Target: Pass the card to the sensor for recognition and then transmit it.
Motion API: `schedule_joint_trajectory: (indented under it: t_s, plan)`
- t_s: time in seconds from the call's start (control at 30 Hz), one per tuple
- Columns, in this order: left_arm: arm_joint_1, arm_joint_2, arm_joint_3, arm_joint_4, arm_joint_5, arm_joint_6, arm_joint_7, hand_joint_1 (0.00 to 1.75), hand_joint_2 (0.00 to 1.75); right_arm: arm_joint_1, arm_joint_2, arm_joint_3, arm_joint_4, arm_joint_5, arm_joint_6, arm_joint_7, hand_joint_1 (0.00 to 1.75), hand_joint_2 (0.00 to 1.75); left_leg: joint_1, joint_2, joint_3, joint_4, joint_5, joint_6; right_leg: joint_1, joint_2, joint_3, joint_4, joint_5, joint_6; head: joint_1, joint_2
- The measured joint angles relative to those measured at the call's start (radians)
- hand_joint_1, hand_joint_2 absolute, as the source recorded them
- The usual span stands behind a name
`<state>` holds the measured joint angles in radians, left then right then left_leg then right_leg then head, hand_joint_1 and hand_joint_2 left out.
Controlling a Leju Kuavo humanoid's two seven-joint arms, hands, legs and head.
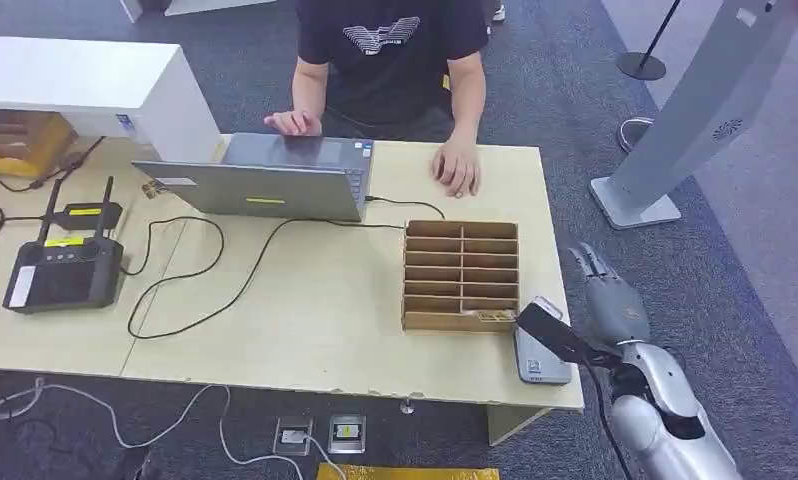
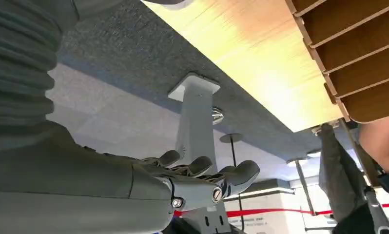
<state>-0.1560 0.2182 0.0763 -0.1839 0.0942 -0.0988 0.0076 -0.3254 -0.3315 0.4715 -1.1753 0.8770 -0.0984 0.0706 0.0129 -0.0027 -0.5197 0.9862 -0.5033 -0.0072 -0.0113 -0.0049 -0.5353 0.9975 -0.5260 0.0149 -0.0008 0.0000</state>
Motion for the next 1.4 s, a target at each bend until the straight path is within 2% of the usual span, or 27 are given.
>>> schedule_joint_trajectory:
  t_s: [0.33, 0.67, 0.97, 1.4]
  plan:
    - [0.000, 0.002, 0.000, 0.000, 0.000, 0.000, 0.000, 0.00, 0.00, 0.004, -0.008, 0.029, -0.001, 0.003, 0.004, 0.005, 0.00, 1.75, 0.000, 0.000, 0.000, 0.000, 0.000, 0.000, 0.000, 0.000, 0.000, 0.000, 0.000, 0.000, 0.000, 0.000]
    - [0.004, 0.012, 0.000, 0.000, -0.001, -0.008, -0.001, 0.00, 0.00, 0.054, -0.066, 0.045, -0.092, -0.009, 0.036, 0.037, 0.00, 1.75, 0.000, 0.000, -0.001, 0.000, 0.000, 0.000, 0.000, 0.000, -0.001, 0.000, 0.000, 0.000, 0.000, 0.000]
    - [0.005, 0.013, 0.000, 0.001, 0.001, -0.008, -0.001, 0.00, 0.00, 0.081, -0.064, 0.063, -0.140, -0.012, 0.033, 0.064, 0.00, 1.75, 0.000, 0.000, -0.001, 0.000, 0.000, 0.000, 0.000, 0.000, -0.001, 0.001, 0.000, 0.000, 0.000, 0.000]
    - [0.022, 0.019, 0.000, 0.001, 0.003, 0.001, -0.011, 0.00, 0.00, 0.096, -0.028, 0.098, -0.141, 0.006, -0.084, 0.061, 0.00, 1.75, 0.000, 0.000, -0.001, 0.000, 0.000, 0.000, 0.000, 0.000, -0.001, 0.001, 0.000, 0.000, 0.000, 0.000]
